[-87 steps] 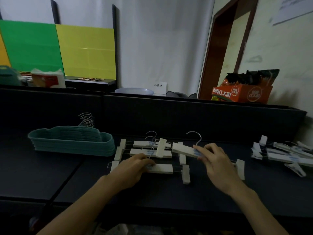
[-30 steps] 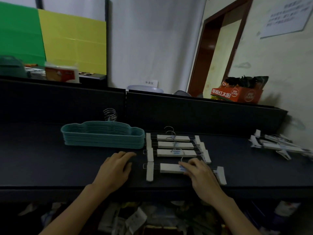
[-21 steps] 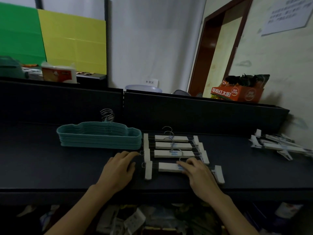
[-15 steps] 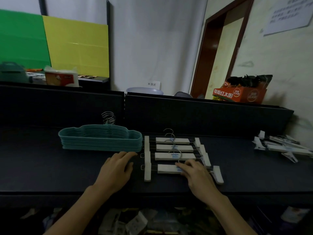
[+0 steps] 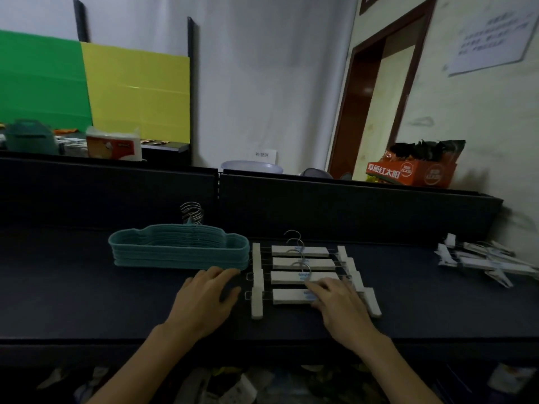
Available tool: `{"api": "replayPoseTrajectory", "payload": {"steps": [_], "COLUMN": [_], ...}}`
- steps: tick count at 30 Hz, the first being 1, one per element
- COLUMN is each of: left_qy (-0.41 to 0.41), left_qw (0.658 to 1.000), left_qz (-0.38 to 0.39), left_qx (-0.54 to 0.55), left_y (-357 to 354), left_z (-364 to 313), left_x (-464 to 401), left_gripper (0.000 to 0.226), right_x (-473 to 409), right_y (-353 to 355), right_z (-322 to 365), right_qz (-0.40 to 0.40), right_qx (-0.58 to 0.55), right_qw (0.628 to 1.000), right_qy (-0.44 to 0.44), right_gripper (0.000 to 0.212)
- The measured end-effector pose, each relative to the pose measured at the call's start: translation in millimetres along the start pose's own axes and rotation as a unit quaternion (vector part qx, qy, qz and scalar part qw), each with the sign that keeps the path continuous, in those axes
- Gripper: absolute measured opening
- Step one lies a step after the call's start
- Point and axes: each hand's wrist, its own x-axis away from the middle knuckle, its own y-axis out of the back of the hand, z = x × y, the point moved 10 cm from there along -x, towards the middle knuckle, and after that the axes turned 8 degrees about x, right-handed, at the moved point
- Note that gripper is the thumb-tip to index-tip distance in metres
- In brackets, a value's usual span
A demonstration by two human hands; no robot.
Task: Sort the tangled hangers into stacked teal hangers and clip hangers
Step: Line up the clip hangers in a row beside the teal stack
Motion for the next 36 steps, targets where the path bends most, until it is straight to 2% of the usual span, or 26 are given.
{"api": "replayPoseTrajectory", "payload": {"steps": [6, 11, 15, 19, 26, 28, 32, 36], "left_qy": [-0.088, -0.159, -0.208, -0.229, -0.261, -0.258, -0.256, -0.239], "left_qw": [0.996, 0.984, 0.972, 0.963, 0.947, 0.949, 0.949, 0.951], "left_qz": [0.003, 0.07, 0.094, 0.137, 0.181, 0.177, 0.18, 0.188], "left_qx": [0.021, 0.045, 0.058, 0.046, 0.04, 0.046, 0.044, 0.06], "left_y": [-18.9, -71.2, -100.9, -136.6, -199.4, -212.7, -244.8, -275.7], "left_z": [-65.2, -140.1, -199.5, -251.7, -353.9, -380.9, -430.9, -460.2], "left_x": [-20.0, -16.0, -18.5, -18.6, -20.2, -26.2, -36.6, -43.3], "left_gripper": [0.044, 0.057, 0.062, 0.076, 0.082, 0.078, 0.056, 0.055], "right_x": [48.6, 120.4, 170.5, 216.7, 282.8, 296.3, 316.9, 322.9], "right_y": [48.4, 84.3, 115.9, 121.0, 127.5, 135.5, 134.4, 118.2], "right_z": [-34.3, -109.4, -162.5, -209.3, -309.2, -340.1, -394.3, -436.7], "right_qz": [-0.027, -0.035, -0.067, -0.051, -0.05, -0.057, -0.051, -0.024], "right_qx": [-0.018, 0.028, 0.072, 0.088, 0.08, 0.076, 0.073, 0.061], "right_qw": [0.996, 0.983, 0.962, 0.945, 0.93, 0.925, 0.923, 0.928], "right_qy": [-0.083, -0.177, -0.254, -0.309, -0.355, -0.367, -0.373, -0.367], "right_gripper": [0.054, 0.079, 0.074, 0.079, 0.072, 0.067, 0.058, 0.07]}}
